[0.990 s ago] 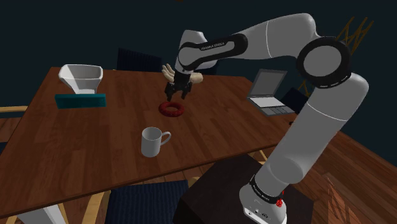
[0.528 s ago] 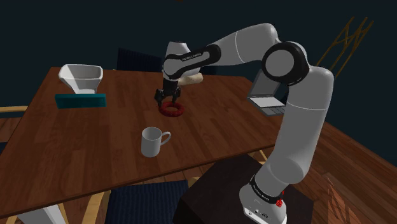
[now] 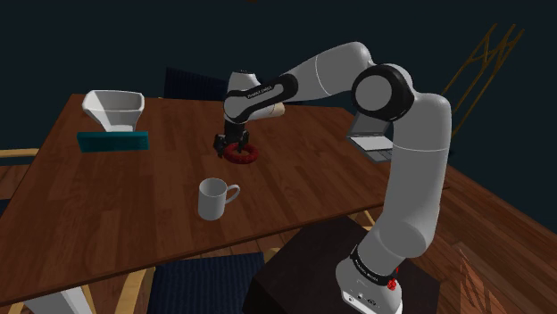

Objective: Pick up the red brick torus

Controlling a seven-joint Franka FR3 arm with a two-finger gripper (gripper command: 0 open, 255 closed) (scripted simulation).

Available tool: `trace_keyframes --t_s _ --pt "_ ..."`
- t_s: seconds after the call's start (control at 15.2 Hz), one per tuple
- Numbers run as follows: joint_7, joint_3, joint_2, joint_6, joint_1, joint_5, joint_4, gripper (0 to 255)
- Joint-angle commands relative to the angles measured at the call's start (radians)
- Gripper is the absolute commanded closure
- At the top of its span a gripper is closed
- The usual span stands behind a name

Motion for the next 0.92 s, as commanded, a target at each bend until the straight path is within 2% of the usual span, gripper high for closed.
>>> trace_keyframes --t_s 0.0,0.07,0.13,0.86 --pt "-0.002 -0.001 0.006 0.014 -0.001 0.0 -0.008 0" --pt "-0.002 -0.001 0.006 0.014 -0.001 0.0 -0.008 0" --pt "-0.002 -0.001 0.006 0.015 -0.001 0.0 -0.009 255" --pt "-0.002 0.0 -0.01 -0.007 -0.001 0.0 -0.002 255"
